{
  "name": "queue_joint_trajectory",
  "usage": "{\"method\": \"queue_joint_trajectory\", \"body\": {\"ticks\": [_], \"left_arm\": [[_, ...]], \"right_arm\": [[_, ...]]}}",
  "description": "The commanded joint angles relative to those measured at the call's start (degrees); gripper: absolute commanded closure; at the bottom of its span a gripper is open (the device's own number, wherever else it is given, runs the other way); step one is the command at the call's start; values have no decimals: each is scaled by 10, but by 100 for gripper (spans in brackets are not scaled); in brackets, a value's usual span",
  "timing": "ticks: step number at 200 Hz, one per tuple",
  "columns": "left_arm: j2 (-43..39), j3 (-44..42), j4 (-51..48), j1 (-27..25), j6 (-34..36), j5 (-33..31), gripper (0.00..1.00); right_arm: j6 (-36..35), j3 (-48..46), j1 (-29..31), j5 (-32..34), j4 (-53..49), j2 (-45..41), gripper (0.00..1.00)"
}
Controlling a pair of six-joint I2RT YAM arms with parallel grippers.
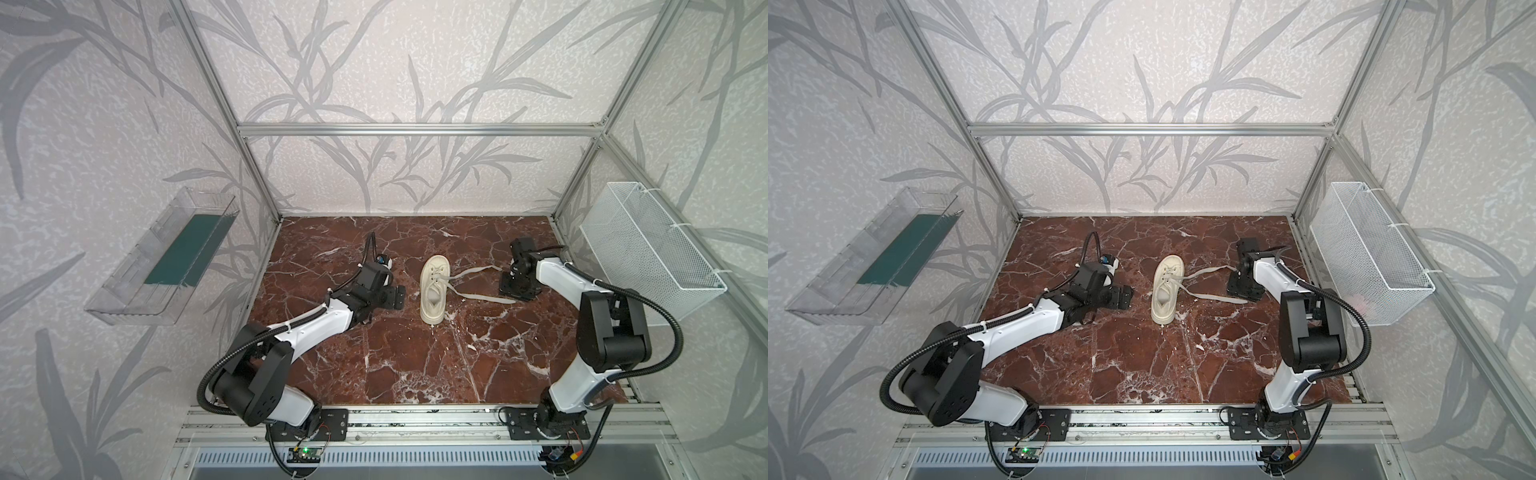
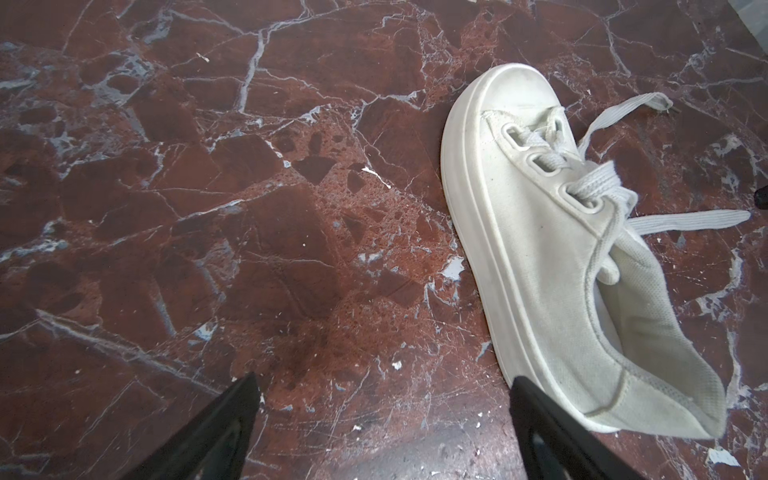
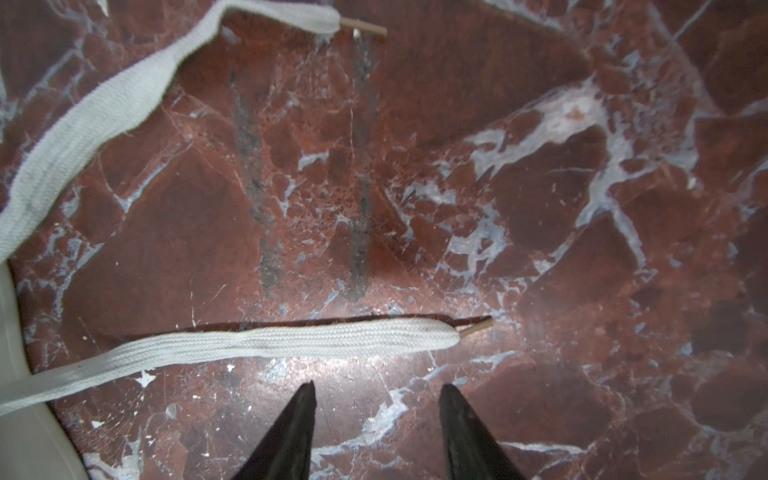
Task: Tie the shoes
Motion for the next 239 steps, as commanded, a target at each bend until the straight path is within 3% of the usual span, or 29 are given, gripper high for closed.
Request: {"method": "queue_joint_trajectory", "body": {"ticks": [1,152,239], "left_arm": [[6,10,7,-1,-10,2,4],[8,5,6,-1,-13,-1,4],[-10,-7,1,0,-11,-7,4]], "right_arm": [[2,-2,-1,11,10,15,52],[-3,1,25,58,4,86,62],[-14,26,31,10,3,45,92]]}}
